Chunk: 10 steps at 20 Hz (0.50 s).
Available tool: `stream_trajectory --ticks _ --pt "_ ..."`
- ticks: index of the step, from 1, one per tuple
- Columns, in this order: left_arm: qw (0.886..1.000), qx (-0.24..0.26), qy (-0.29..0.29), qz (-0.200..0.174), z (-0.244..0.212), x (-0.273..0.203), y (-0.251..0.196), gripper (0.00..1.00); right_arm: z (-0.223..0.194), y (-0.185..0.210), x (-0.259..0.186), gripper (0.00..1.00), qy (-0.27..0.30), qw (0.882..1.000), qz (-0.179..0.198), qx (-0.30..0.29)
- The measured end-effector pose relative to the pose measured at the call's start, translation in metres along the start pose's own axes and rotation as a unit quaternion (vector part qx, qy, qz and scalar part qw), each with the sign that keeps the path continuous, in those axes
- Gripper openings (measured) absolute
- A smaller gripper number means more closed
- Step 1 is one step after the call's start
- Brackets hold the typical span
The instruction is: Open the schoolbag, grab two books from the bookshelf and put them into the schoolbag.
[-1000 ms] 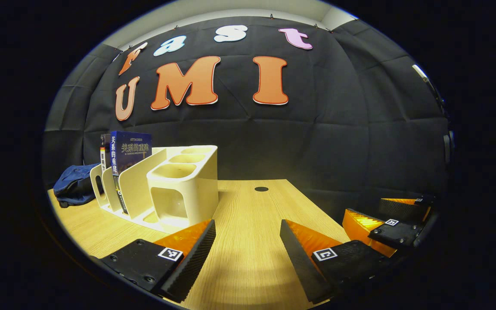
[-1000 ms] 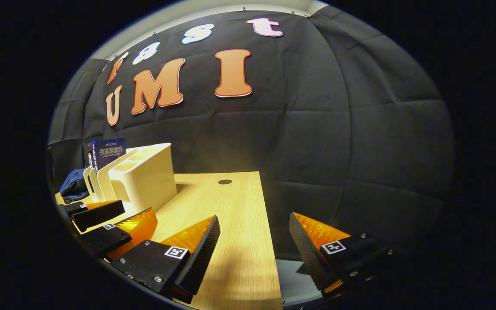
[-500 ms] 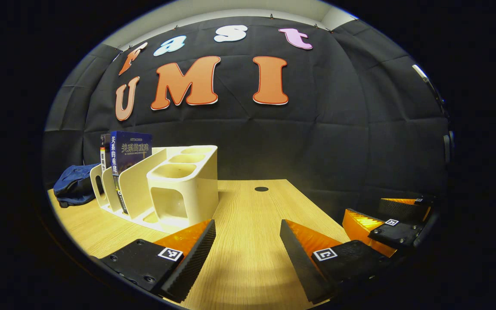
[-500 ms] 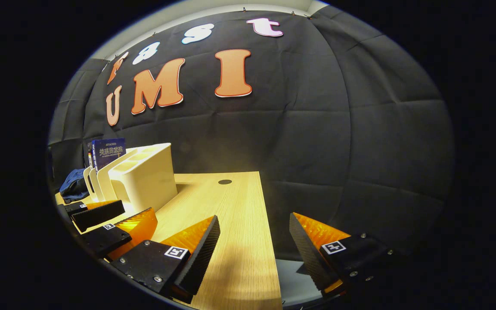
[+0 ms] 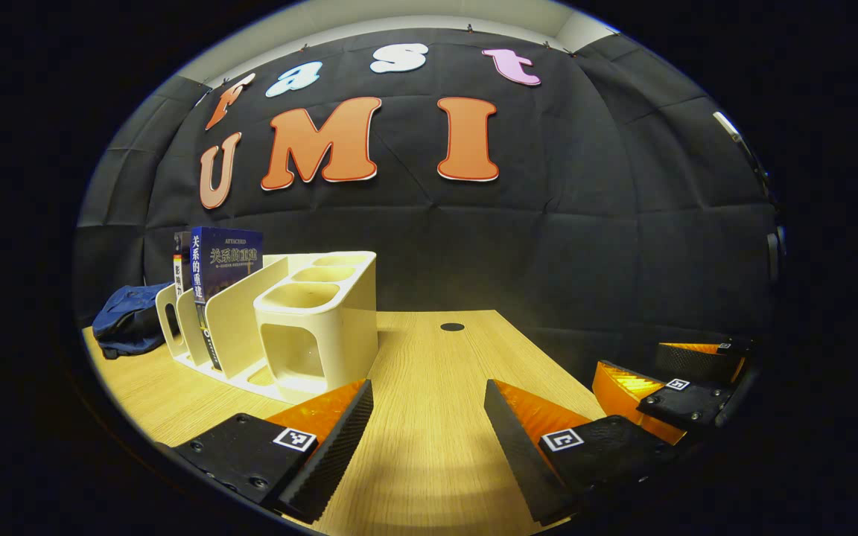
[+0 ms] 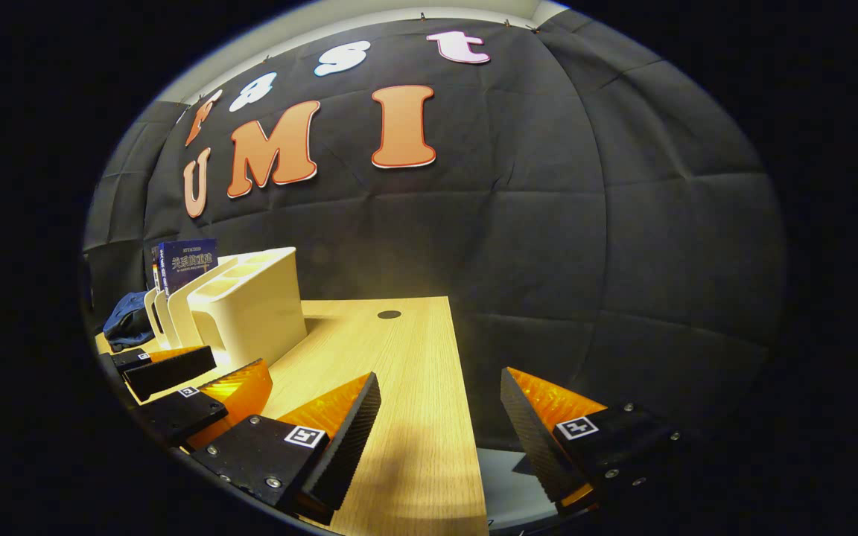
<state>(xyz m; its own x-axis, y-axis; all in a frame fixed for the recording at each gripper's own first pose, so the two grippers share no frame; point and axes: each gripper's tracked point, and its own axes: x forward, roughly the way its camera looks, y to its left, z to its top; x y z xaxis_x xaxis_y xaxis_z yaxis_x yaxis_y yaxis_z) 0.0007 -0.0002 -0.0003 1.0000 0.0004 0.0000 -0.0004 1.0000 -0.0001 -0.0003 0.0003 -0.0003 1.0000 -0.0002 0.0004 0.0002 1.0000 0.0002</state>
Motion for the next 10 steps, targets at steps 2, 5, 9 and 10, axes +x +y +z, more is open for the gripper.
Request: stream_trajectory --ticks 2,5,9,10 --pt "1.000 0.000 0.000 0.000 0.0000 -0.0006 -0.0005 0.94 0.0007 -0.0002 -0.0003 0.97 0.000 1.000 0.000 0.000" --pt "1.000 0.000 0.000 0.000 -0.0002 -0.0007 -0.0003 0.94 0.0000 -0.0002 0.0005 0.97 0.000 1.000 0.000 0.000" --pt "1.000 0.000 0.000 0.000 -0.0009 -0.0006 -0.0006 0.94 0.0003 -0.0006 0.0006 0.97 0.000 1.000 0.000 0.000" --pt "1.000 0.000 0.000 0.000 -0.0007 -0.0004 -0.0006 0.94 0.0002 -0.0004 0.0002 0.97 0.000 1.000 0.000 0.000"
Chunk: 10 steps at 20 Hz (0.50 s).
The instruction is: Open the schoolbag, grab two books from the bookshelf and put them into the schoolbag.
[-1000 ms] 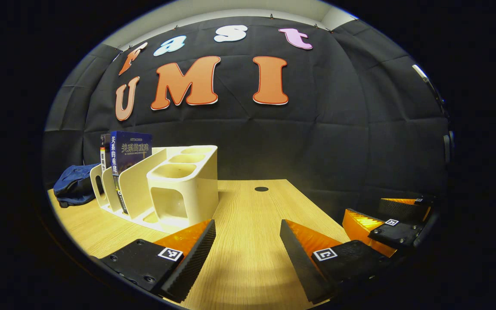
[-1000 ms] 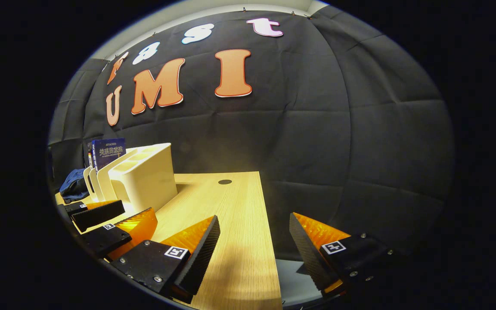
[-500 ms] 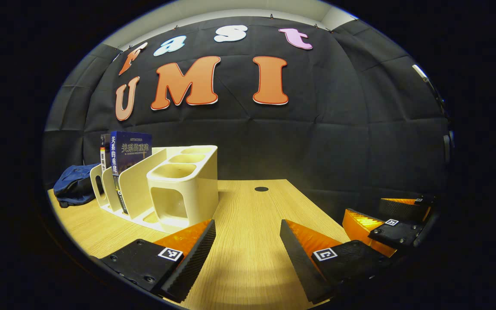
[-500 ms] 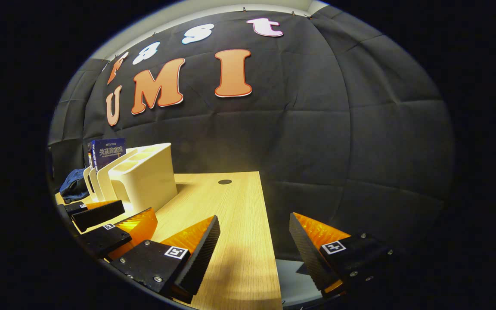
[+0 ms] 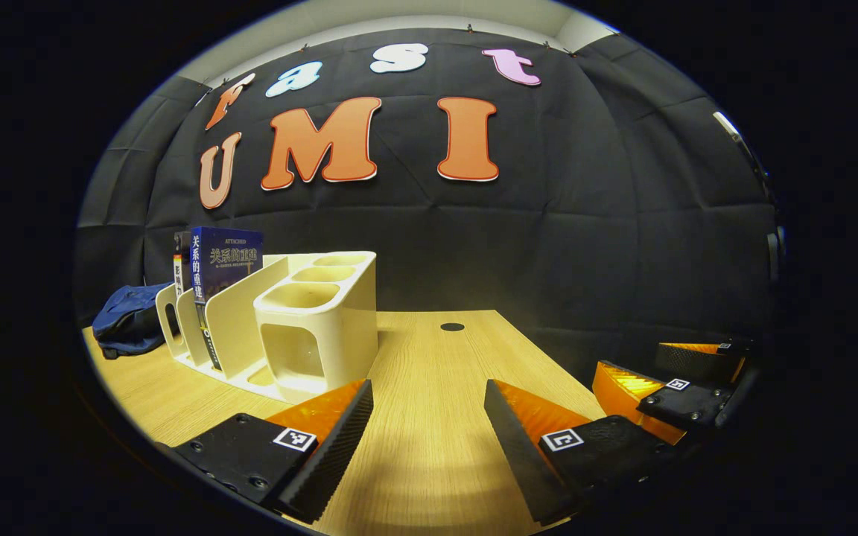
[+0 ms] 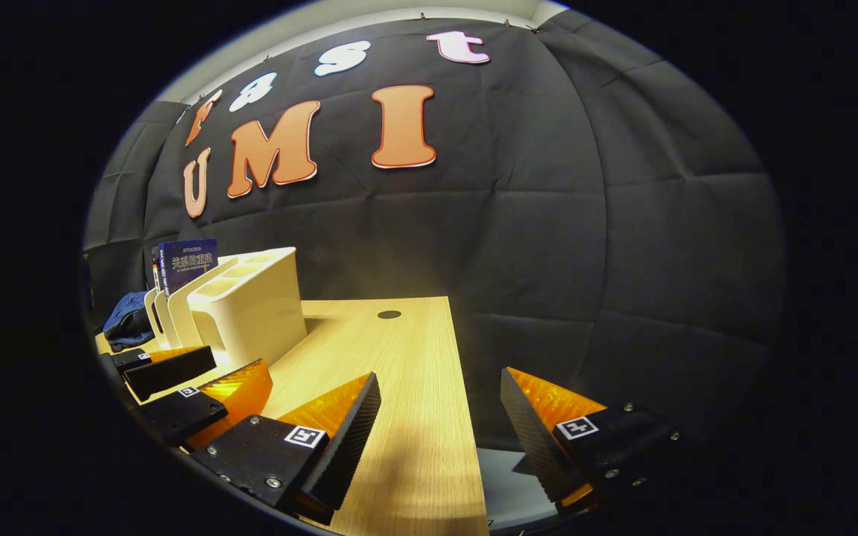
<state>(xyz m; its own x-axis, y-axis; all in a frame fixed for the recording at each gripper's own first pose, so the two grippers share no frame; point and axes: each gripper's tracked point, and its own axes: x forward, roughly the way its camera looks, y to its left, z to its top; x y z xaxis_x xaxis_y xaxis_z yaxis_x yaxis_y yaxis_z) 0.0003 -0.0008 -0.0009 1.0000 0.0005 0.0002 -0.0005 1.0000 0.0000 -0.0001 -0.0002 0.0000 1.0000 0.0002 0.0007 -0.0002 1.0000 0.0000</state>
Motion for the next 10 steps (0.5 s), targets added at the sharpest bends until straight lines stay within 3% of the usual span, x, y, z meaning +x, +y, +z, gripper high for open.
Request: stream_trajectory --ticks 10 --pt "1.000 0.000 0.000 0.000 0.0007 -0.0002 0.0001 0.94 -0.0003 0.0000 0.0001 0.97 0.000 1.000 0.000 0.000"
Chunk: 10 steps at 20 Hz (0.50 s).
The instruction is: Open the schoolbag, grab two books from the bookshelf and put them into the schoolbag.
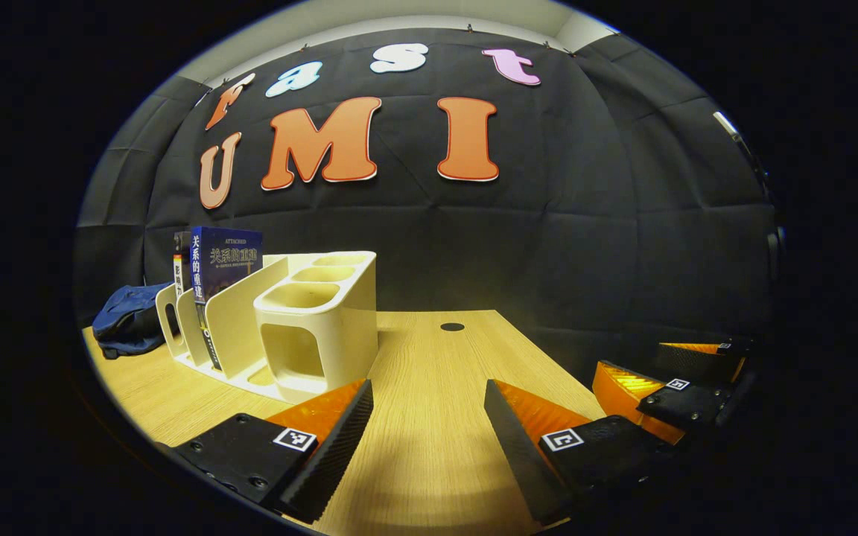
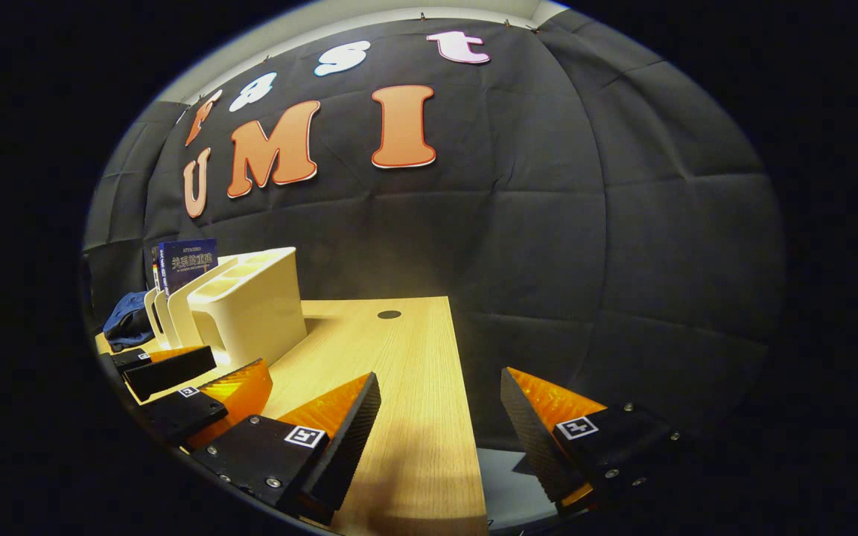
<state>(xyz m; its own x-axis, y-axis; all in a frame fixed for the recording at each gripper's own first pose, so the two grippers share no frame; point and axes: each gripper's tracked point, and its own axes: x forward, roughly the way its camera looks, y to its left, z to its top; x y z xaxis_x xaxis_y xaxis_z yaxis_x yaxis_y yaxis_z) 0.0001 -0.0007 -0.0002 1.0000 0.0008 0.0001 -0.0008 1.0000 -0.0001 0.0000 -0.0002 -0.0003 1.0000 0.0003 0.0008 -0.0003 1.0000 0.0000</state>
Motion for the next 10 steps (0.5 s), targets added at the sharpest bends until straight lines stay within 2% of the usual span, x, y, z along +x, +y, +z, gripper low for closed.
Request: stream_trajectory --ticks 10 --pt "1.000 0.004 -0.002 -0.001 0.0003 -0.0006 -0.0006 0.94 0.0008 0.0010 0.0008 0.97 0.001 1.000 0.000 -0.003"
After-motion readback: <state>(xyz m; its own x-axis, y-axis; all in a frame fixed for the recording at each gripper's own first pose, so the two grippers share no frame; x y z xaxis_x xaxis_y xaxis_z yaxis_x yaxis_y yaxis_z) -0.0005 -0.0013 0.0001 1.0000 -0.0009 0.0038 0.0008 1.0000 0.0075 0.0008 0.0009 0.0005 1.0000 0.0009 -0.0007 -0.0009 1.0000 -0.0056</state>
